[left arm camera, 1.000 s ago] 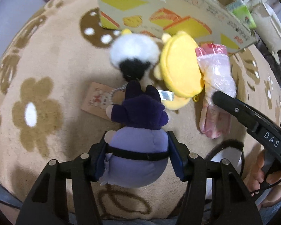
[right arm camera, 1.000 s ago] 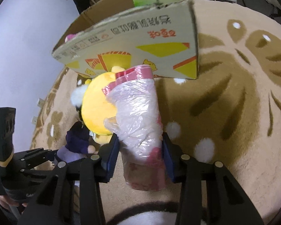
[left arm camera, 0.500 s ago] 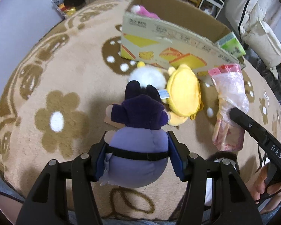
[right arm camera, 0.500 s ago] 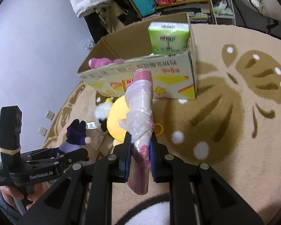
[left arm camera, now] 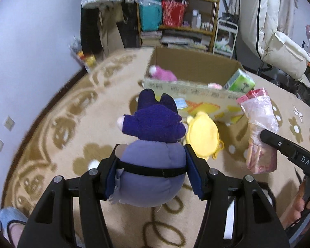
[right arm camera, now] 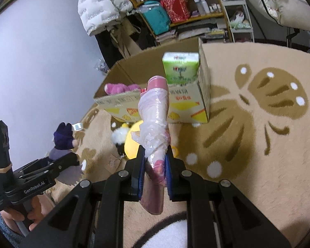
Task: Organize soft objects
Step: 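Carry the purple plush and pink roll into the box with both tools and release, then withdraw both open tools from the box toward the remaining items, then grasp the white pompom keychain with left while right grasps the yellow round plush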
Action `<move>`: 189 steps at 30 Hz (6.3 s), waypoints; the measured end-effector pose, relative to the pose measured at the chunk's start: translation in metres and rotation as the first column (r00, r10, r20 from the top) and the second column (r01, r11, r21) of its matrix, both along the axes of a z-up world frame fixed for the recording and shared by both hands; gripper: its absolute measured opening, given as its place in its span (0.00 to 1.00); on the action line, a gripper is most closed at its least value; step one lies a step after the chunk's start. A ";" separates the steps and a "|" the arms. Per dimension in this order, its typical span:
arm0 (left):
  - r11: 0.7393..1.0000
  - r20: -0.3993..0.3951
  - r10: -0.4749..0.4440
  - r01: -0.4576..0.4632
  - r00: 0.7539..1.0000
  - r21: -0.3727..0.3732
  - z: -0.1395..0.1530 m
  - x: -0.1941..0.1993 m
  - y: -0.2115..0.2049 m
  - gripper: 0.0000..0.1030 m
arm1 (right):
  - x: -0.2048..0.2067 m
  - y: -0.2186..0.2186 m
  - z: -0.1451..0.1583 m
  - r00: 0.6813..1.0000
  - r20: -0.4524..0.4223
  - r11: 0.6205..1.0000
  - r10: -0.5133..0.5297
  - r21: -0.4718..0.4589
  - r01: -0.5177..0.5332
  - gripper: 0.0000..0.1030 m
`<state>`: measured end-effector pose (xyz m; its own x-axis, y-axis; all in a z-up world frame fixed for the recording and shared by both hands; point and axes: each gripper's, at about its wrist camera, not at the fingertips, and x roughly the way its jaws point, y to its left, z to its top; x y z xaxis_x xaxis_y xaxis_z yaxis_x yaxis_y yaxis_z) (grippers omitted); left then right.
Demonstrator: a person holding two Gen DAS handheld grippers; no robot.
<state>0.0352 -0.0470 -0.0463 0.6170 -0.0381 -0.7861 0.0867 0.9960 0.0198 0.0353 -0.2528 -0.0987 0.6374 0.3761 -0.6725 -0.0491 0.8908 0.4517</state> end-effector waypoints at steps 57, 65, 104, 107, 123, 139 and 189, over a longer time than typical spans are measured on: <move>0.993 0.080 -0.114 0.115 0.990 -0.017 0.028 0.170 -0.044 0.57 | 0.127 0.005 0.056 0.997 0.080 0.999 0.002 -0.053 0.002 0.18; 0.995 0.039 -0.096 0.096 0.995 -0.008 0.009 0.176 -0.051 0.59 | 0.135 0.010 0.042 0.999 0.018 0.995 0.027 -0.095 -0.025 0.21; 1.000 0.075 -0.017 0.015 0.997 0.026 0.077 0.084 -0.010 1.00 | 0.059 0.017 0.093 0.997 0.072 0.991 0.042 -0.132 -0.032 1.00; 0.999 0.073 0.000 -0.002 0.997 0.032 0.076 0.073 -0.003 1.00 | 0.048 0.019 0.093 0.997 0.078 0.992 0.030 -0.127 -0.020 1.00; 1.000 0.005 0.009 -0.009 1.000 -0.021 0.048 0.039 0.024 1.00 | 0.007 0.038 0.068 0.996 0.078 0.985 0.049 -0.170 -0.035 1.00; 0.999 -0.112 -0.010 0.006 0.994 -0.036 0.000 0.067 0.023 1.00 | 0.023 0.035 0.010 1.000 0.030 0.981 0.007 -0.192 -0.001 1.00; 0.998 -0.387 -0.062 0.054 0.920 -0.033 -0.104 0.150 -0.005 1.00 | 0.085 0.070 -0.083 0.973 -0.152 0.963 0.173 -0.182 -0.200 1.00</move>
